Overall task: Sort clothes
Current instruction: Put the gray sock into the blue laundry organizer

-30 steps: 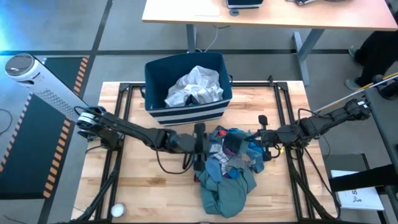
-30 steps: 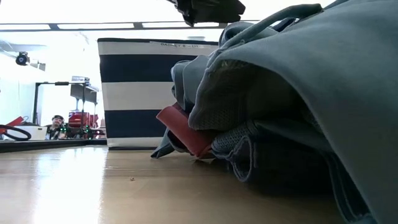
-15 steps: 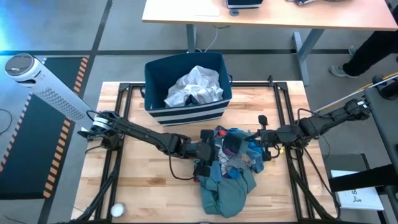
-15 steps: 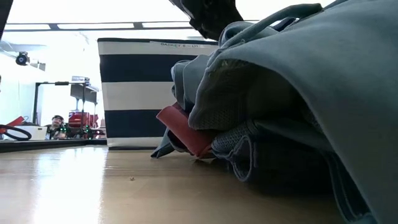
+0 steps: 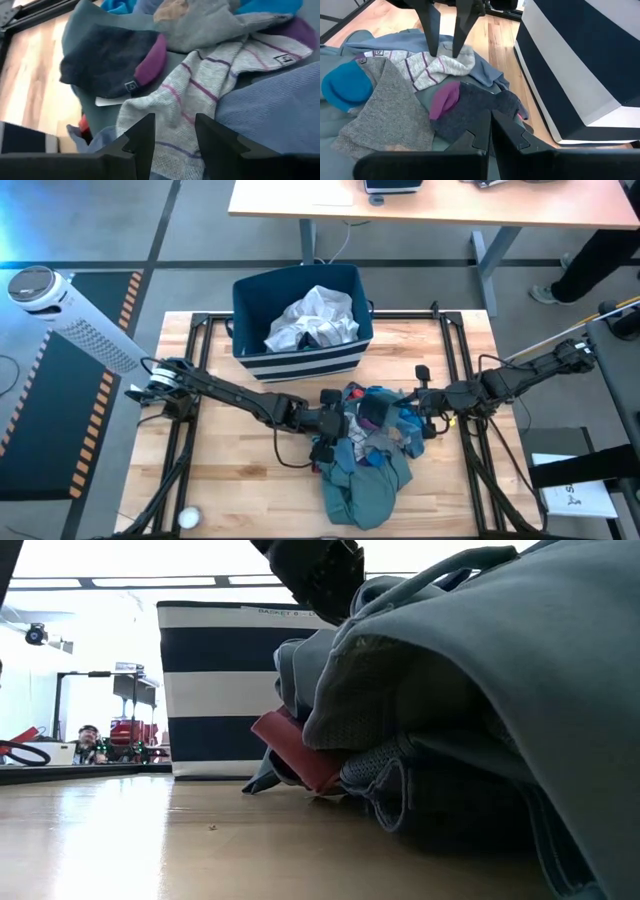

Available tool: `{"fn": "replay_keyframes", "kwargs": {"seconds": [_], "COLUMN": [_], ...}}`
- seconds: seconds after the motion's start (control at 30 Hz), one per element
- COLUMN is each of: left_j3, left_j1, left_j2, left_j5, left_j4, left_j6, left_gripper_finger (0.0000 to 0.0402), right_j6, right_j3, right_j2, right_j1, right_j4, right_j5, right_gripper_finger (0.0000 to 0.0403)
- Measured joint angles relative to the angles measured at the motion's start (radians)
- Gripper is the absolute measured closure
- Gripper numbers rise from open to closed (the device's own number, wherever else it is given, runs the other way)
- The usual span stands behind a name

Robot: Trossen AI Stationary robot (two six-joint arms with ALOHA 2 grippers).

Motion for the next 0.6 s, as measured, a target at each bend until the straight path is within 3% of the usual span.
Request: {"fn": "replay_keyframes", "kwargs": {"seconds": [0.2,0.6], "left_j3": [0.0,0.0], "left_j1": [-0.014,-0.017], "left_j2": [0.0,0.013], "left_j5": [0.005,-0.005], "left_j4": [-0.001,0.002], "left_j6": [0.0,0.012], "left_gripper_finger": [0.0276,0.023], "right_j6": [0.0,0.004], "right_j3": [0.0,0.0], "right_j2": [0.0,0.0], "right_j1": [0.0,0.0], "right_j4": [0.001,0.001], "right_j5": [0.0,0.0], "right_gripper_finger": [0.0403,0.0403]}}
